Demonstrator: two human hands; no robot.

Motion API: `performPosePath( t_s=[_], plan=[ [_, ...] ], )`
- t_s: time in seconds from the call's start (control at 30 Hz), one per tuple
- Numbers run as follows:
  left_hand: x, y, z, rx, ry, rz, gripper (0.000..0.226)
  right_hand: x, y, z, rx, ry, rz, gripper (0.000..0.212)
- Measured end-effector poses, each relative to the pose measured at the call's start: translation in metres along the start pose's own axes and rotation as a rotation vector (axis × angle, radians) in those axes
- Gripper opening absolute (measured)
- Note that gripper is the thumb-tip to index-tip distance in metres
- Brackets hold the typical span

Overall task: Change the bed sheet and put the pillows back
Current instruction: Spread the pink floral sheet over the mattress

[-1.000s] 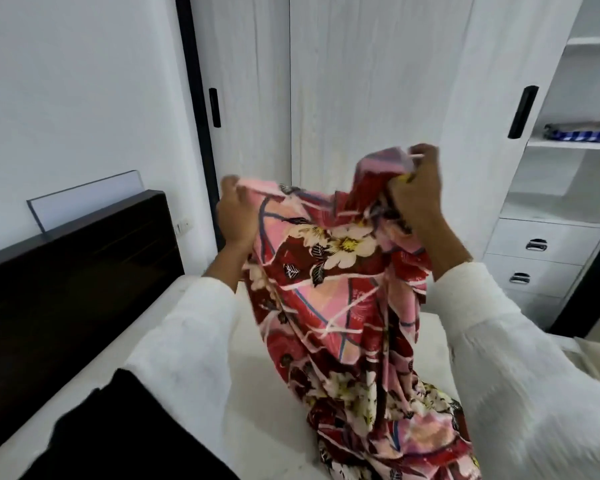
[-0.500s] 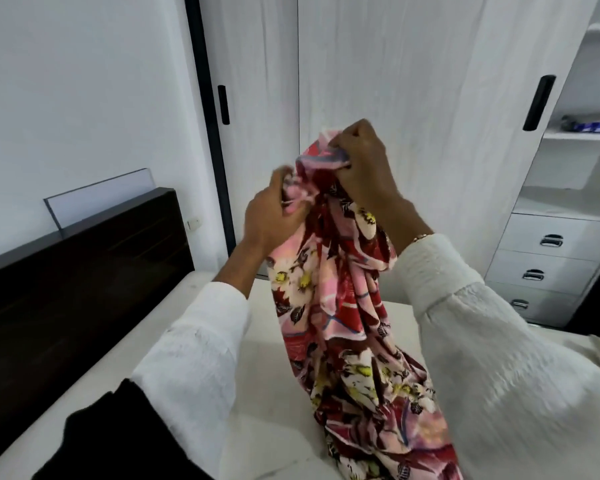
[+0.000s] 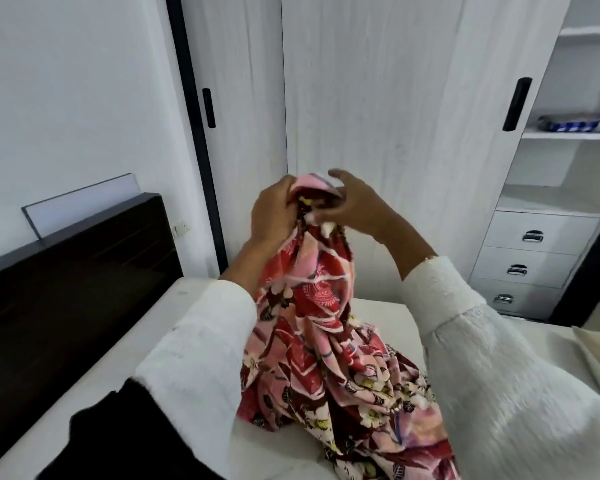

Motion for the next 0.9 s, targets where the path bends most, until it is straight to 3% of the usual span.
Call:
performPosePath(
  t_s=[0.07,0.13,0.23,0.3,0.37,0.4,0.47,0.53,0.67,0.7,0.73,0.8,0.9],
  plan=[
    [-0.002,-0.002,-0.004,0.026,-0.064,-0.048,0.028,-0.001,0.003,0.011,0.023,0.333,0.033,0.050],
    [-0.012,0.000,0.000,-0.026,-0.158,-0.124,0.026,-0.001,0.006,0.028,-0.041,0.497,0.078,0.030],
    [-0.013,0.000,0.002,-0.090,-0.331,-0.172,0.023,0.008,0.012,0.046,-0.132,0.365,0.167,0.018],
    [-0.008,-0.006,-0.007,-0.088,-0.411,-0.242,0.041,0.017,0.016,0.049,-0.139,0.196,0.269,0.018],
    [-0.009,-0.010,-0.022,-0.068,-0.541,-0.404,0.062,0.031,0.021,0.048,-0.171,0.233,0.416,0.021],
    [-0.007,-0.009,-0.028,-0.064,-0.584,-0.447,0.063,0.039,0.024,0.050,-0.203,0.258,0.498,0.022],
    [0.011,-0.012,-0.039,-0.014,-0.484,-0.356,0.057,0.053,0.029,0.055,-0.255,0.222,0.610,0.022],
    [0.037,-0.014,-0.040,0.035,-0.318,-0.166,0.058,0.046,0.023,0.061,-0.235,0.146,0.506,0.022],
    [0.045,-0.026,-0.006,-0.011,-0.250,-0.039,0.055,-0.076,0.022,0.035,-0.026,0.030,-0.283,0.047],
    [0.046,-0.030,0.002,-0.023,-0.262,-0.022,0.054,-0.105,0.028,0.031,0.007,0.066,-0.384,0.054],
    [0.046,-0.035,0.006,-0.043,-0.269,-0.003,0.054,-0.124,0.031,0.029,0.017,0.110,-0.403,0.062],
    [0.056,-0.039,0.005,-0.060,-0.297,0.062,0.050,-0.132,0.029,0.037,-0.037,0.161,-0.248,0.077],
    [0.087,-0.034,-0.015,-0.018,-0.338,0.243,0.048,-0.120,0.033,0.068,-0.162,0.083,-0.065,0.084]
  ],
)
Point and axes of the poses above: each hand's wrist, its own y-axis away from the middle knuckle, its own x-axis out of the back of the hand, z = x × y, the point moved 9 cm from there along -y, towards the middle knuckle, and after that the axes turned 12 degrees about y, right-handed, at the moved point
